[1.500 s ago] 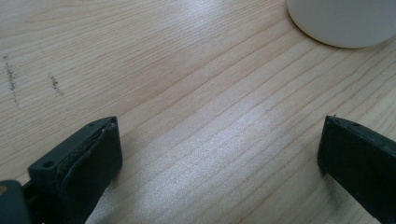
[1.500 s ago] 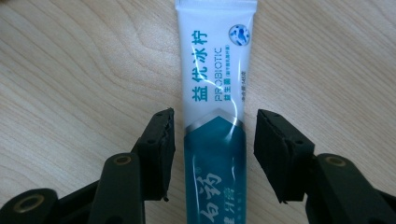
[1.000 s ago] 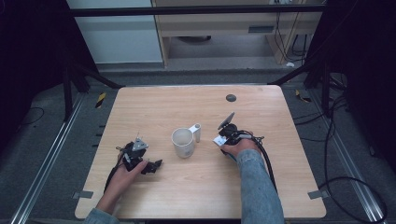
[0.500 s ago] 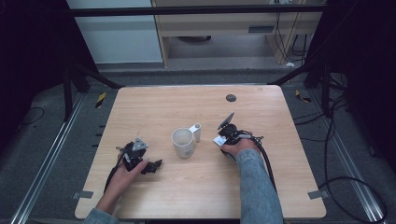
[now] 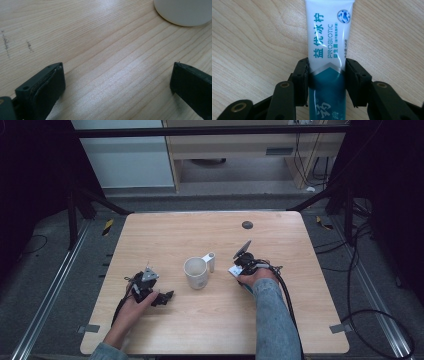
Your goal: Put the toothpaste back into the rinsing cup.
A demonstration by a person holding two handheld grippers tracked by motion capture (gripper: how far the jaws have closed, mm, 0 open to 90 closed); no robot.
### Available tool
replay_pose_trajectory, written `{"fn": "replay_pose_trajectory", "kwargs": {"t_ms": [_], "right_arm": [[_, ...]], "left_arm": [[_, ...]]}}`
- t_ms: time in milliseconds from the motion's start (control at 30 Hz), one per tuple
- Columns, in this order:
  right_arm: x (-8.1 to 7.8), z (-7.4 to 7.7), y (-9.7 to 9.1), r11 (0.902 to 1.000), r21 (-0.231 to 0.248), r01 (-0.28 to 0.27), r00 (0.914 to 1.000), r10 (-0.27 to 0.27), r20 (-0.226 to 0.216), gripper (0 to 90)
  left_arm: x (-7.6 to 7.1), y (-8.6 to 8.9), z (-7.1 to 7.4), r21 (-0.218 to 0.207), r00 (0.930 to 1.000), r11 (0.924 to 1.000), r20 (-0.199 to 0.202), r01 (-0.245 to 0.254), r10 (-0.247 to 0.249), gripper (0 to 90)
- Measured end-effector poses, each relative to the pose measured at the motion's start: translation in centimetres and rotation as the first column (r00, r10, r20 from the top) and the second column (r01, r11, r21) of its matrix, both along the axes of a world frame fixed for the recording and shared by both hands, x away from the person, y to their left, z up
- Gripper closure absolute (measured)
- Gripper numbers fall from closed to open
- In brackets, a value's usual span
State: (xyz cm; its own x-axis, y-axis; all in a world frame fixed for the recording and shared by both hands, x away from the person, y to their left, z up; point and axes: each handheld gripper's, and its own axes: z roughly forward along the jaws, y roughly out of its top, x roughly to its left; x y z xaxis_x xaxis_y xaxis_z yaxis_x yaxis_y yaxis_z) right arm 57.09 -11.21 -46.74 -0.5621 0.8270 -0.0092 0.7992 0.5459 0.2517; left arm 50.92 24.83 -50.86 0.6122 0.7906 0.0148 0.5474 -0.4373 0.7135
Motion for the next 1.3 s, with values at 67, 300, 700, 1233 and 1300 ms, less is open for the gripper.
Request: {"fn": "replay_pose_trajectory", "kwargs": {"t_ms": [67, 300, 700, 1233, 1300], "right_arm": [[0.0, 0.0, 0.1, 1.0000, -0.005, 0.004, 1.0000, -0.004, -0.006, 58.0], [0.1, 0.1, -0.1, 1.0000, -0.005, 0.007, 1.0000, -0.008, -0.003, 63.1], [0.0, 0.5, 0.0, 0.9997, 0.001, 0.023, 0.9997, -0.023, -0.007, 73.0], [-0.4, 1.7, -0.2, 0.9985, 0.019, 0.050, 0.9987, -0.050, -0.002, 78.9], [-0.5, 2.2, -0.3, 0.9985, 0.022, 0.051, 0.9987, -0.051, 0.005, 78.9]], "left_arm": [[0.0, 0.0, 0.0, 0.001, 1.0000, 1.0000, -0.001, 0.003, -0.003, 0.0], [0.0, 0.0, 0.0, 0.001, 1.0000, 1.0000, 0.000, 0.004, -0.004, 0.0], [0.0, 0.0, 0.0, 0.002, 1.0000, 1.0000, 0.000, 0.004, -0.004, 0.0], [0.0, 0.0, 0.0, 0.001, 1.0000, 1.0000, 0.000, 0.003, -0.003, 0.0], [0.0, 0.1, 0.0, 0.004, 1.0000, 1.0000, 0.001, 0.005, -0.005, 0.0]]}}
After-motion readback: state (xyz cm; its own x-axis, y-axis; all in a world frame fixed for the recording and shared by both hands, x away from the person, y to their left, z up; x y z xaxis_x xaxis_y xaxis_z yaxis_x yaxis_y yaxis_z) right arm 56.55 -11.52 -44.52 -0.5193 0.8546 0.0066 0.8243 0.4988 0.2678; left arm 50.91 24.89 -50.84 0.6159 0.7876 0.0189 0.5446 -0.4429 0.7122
